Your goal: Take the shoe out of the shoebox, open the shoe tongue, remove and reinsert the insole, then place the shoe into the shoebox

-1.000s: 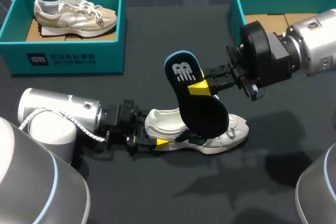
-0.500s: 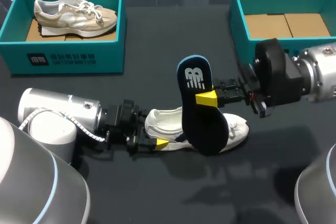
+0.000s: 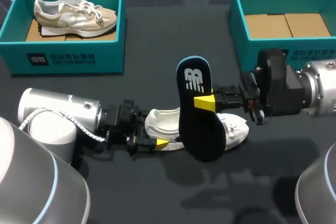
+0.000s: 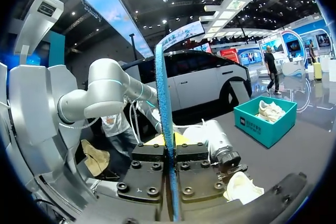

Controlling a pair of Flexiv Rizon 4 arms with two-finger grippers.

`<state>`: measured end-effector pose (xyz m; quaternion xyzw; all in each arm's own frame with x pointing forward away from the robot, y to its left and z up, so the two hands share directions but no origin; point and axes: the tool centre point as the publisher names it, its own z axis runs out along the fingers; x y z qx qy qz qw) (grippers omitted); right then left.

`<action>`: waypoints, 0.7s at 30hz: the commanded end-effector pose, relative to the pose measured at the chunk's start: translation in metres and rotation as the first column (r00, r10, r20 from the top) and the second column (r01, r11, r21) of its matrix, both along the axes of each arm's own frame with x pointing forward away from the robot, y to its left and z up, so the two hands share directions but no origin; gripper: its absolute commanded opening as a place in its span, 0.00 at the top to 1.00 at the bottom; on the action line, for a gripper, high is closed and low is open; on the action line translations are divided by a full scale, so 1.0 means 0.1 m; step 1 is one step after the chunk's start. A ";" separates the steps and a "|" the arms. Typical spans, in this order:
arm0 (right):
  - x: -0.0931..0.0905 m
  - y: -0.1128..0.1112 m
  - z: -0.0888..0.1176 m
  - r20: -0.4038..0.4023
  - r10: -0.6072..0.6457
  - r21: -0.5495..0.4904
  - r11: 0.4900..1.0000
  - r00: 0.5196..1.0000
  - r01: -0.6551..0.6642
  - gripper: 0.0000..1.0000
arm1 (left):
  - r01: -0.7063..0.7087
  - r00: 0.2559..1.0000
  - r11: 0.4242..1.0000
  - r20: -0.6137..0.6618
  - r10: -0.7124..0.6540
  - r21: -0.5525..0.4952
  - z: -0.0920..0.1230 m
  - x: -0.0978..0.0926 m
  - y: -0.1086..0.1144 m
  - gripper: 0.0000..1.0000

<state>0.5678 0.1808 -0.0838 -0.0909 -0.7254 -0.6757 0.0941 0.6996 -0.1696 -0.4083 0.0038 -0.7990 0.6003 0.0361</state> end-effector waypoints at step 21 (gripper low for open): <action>0.04 -0.08 0.08 -0.070 -0.040 0.039 0.998 0.997 0.043 1.00 | 0.004 1.000 1.000 0.003 -0.004 0.008 0.01 0.01 -0.02 1.00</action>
